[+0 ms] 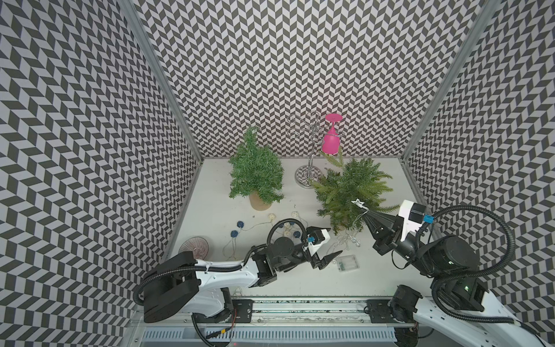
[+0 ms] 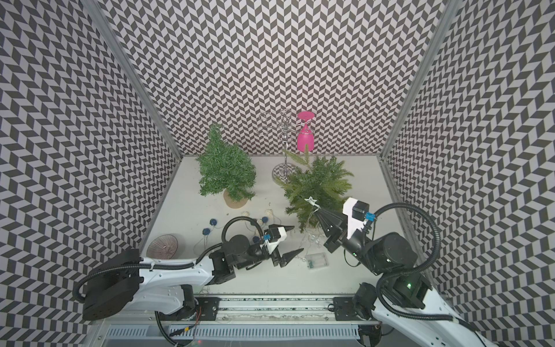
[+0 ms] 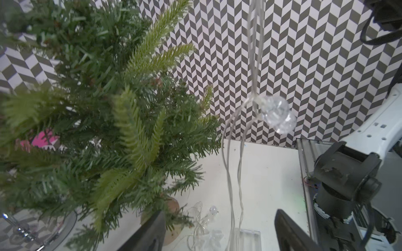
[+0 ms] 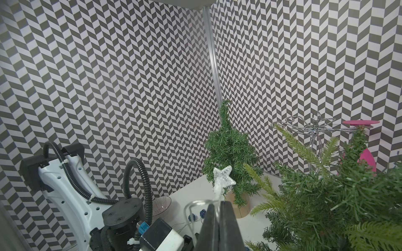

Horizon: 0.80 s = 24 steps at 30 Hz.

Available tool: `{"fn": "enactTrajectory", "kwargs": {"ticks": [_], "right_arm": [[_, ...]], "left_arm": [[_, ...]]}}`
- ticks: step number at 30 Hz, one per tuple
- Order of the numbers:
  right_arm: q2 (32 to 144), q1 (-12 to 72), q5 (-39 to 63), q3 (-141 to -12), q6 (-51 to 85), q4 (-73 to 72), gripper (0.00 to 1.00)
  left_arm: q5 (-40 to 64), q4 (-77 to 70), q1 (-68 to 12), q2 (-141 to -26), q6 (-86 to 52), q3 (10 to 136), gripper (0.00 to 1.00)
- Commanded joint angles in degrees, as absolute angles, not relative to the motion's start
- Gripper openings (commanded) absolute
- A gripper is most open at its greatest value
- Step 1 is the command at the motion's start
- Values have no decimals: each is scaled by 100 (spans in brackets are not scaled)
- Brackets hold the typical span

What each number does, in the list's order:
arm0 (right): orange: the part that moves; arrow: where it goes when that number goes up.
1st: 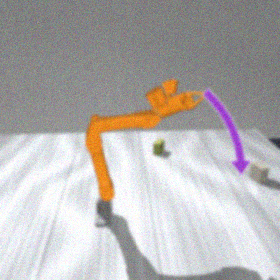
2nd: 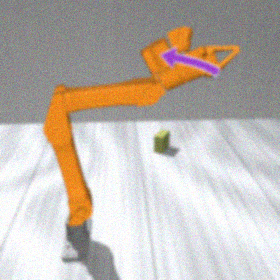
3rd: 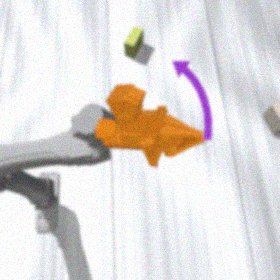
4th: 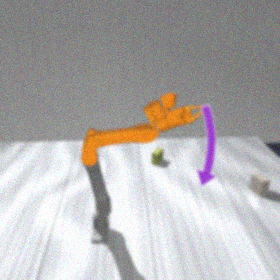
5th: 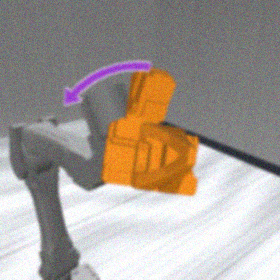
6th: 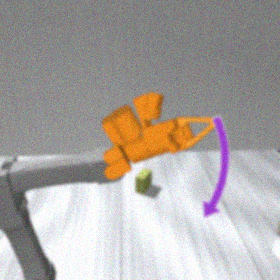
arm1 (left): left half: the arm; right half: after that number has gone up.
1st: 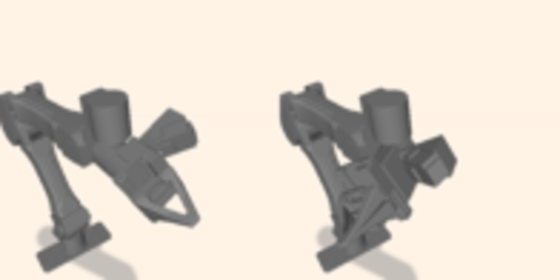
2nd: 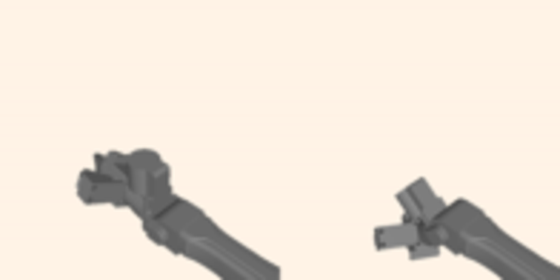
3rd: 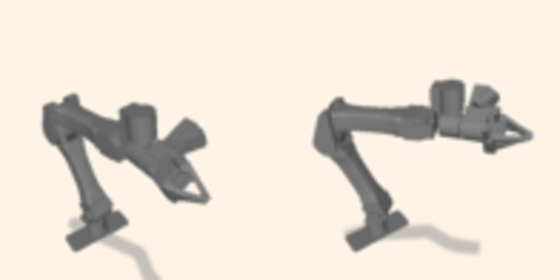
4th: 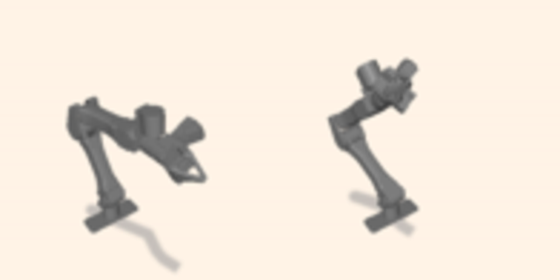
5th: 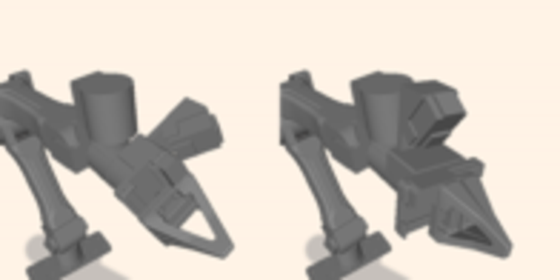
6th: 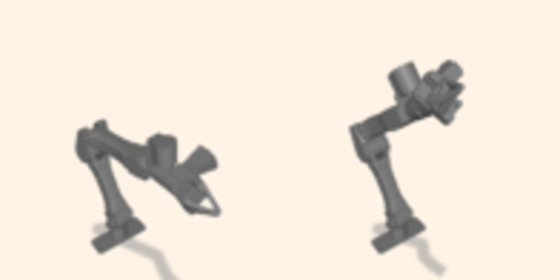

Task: Wrap string light around the christmas tree
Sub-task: Pick up the light string from the center of the board.

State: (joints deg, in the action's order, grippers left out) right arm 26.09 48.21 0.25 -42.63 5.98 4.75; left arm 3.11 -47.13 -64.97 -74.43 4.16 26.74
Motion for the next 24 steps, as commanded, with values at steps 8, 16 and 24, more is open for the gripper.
{"fn": "enactTrajectory", "kwargs": {"ticks": [8, 16, 24], "right_arm": [[2611, 4852, 22, -4223, 513, 190, 0], [2556, 4851, -37, -4175, 514, 161, 0], [2506, 4851, -171, -4118, 521, 164, 0]], "left_arm": [[620, -5016, -6451, -7673, 391, 2796, 84], [502, -5133, -6472, -8479, 344, 3224, 71], [371, -5217, -6455, -8259, 265, 3043, 15]]}}
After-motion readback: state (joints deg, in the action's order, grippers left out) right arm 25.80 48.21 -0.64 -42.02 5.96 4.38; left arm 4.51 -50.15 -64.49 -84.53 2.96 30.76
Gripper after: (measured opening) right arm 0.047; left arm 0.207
